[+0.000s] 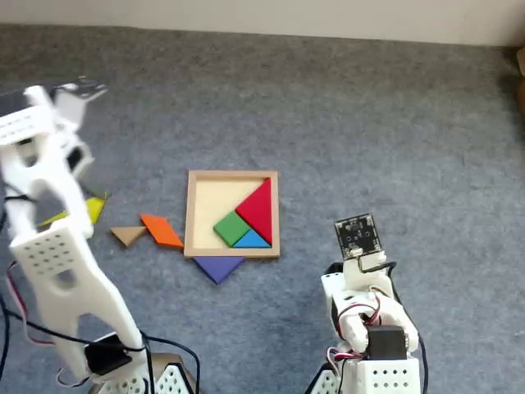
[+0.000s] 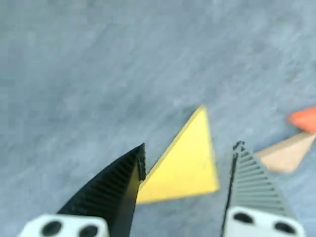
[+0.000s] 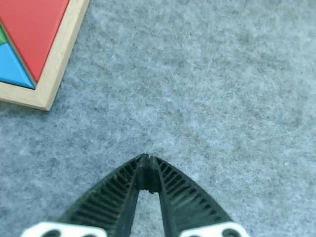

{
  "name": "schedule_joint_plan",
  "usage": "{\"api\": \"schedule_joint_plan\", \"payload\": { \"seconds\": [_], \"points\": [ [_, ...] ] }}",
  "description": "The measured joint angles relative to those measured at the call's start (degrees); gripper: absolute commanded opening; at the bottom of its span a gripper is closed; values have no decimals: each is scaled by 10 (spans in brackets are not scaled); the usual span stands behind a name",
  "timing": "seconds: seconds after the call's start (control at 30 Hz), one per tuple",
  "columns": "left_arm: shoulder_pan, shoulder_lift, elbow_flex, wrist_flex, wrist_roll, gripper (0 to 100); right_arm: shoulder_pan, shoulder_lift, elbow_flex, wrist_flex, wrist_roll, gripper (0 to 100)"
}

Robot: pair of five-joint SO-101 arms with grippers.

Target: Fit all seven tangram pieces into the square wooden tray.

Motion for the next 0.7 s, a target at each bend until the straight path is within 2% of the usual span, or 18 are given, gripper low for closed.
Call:
{"api": "schedule_joint_plan", "payload": {
  "seconds": [0.2, 0.33, 0.47, 0.7],
  "points": [
    [-65, 0, 47, 0, -96, 281, 0, 0, 0, 0, 0, 10],
    [-87, 0, 75, -17, -124, 281, 0, 0, 0, 0, 0, 10],
    [-86, 7, 120, -52, -127, 281, 0, 0, 0, 0, 0, 10],
    [-48, 45, 113, -55, -128, 277, 0, 0, 0, 0, 0, 10]
  ]
}}
